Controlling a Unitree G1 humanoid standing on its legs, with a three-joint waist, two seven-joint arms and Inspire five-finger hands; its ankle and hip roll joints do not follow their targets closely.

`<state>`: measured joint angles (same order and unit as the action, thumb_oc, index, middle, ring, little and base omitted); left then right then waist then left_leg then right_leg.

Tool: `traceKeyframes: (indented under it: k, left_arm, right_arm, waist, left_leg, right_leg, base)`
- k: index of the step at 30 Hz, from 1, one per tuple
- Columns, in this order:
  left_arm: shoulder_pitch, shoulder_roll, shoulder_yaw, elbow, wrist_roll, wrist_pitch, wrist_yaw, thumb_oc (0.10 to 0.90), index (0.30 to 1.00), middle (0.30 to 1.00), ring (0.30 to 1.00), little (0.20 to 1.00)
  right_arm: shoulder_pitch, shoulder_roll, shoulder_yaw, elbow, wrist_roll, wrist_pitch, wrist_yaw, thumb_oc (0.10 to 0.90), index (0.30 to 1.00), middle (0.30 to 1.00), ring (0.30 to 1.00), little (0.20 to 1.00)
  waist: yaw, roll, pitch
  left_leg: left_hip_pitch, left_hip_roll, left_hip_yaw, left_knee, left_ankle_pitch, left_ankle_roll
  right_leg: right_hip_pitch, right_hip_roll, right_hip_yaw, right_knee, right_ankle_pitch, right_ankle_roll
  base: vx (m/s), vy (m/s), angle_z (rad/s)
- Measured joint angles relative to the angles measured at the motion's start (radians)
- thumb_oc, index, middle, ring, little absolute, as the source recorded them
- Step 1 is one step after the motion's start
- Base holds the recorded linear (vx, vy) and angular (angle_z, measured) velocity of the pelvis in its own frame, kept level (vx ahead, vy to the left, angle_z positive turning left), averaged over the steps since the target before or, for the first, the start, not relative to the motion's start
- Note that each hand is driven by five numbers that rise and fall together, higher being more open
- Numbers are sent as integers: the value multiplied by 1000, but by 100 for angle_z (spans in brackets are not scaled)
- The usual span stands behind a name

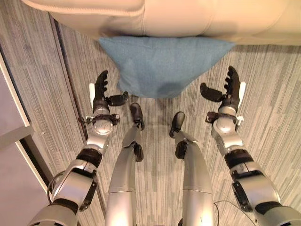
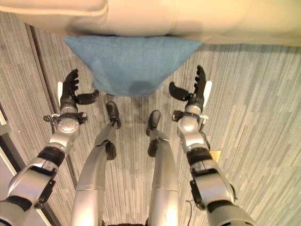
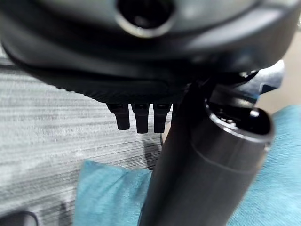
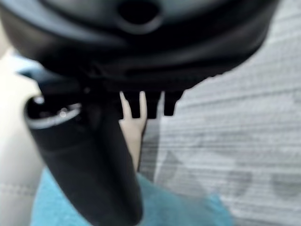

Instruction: Pick up all the scattered cushions and arrange them neatly on the sofa.

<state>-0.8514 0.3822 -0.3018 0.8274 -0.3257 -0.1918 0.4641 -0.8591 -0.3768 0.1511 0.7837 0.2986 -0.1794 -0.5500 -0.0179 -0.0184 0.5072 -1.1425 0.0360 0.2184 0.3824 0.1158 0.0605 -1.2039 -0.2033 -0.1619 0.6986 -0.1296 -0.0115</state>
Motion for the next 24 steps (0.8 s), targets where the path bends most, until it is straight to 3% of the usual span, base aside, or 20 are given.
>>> traceKeyframes:
  k: [10, 11, 12, 13, 21, 24]
  left_arm:
    - [-205, 39, -92, -4, -21, 0, 12, 800, 900, 900, 900, 900]
    - [-216, 36, -94, -7, -29, 0, 12, 800, 900, 900, 900, 900]
    - [-224, 37, -101, -11, -35, 0, 12, 800, 900, 900, 900, 900]
    - [-225, 26, -105, -15, -38, 0, 12, 400, 300, 300, 300, 300]
    - [-162, 25, -68, -103, -76, 11, 28, 400, 300, 300, 300, 300]
    - [-81, 16, -44, -159, -77, 30, 25, 400, 300, 300, 300, 300]
  right_arm:
    - [-166, -10, 79, -3, 103, -42, 1, 800, 900, 900, 900, 900]
    - [-175, -6, 93, -3, 110, -44, 2, 563, 545, 545, 545, 545]
    - [-185, -10, 115, -3, 118, -45, 3, 507, 460, 460, 460, 460]
    - [-188, -1, 122, -5, 119, -47, 4, 400, 300, 300, 300, 300]
    - [-133, -34, 118, -74, 123, -44, 28, 400, 300, 300, 300, 300]
    - [-55, -31, 116, -127, 116, -35, 49, 400, 300, 300, 300, 300]
  waist:
    - [1, 0, 0]
    - [1, 0, 0]
    - [2, 0, 0]
    - [2, 0, 0]
    - [1, 0, 0]
    - [0, 1, 1]
  left_leg:
    - [-132, -3, -6, 25, 8, -3]
    - [-137, -3, -7, 26, 8, -3]
    - [-143, -3, -7, 27, 8, -4]
    - [-144, -3, -7, 28, 9, -4]
    - [-123, -3, -9, 7, 18, -8]
    - [-43, -5, -15, -30, 32, -8]
  right_leg:
    - [-139, -11, -1, 48, -12, -14]
    - [-144, -11, -1, 49, -12, -14]
    - [-150, -12, -1, 51, -12, -14]
    - [-152, -12, -1, 51, -13, -14]
    - [-136, -11, -6, 46, -12, -15]
    - [-57, -11, -21, 22, -9, -19]
  base:
    - [25, 1, 4]
    - [0, 0, 0]
    - [0, 0, 0]
    - [0, 0, 0]
    - [4, -8, 0]
    - [-2, -12, 3]
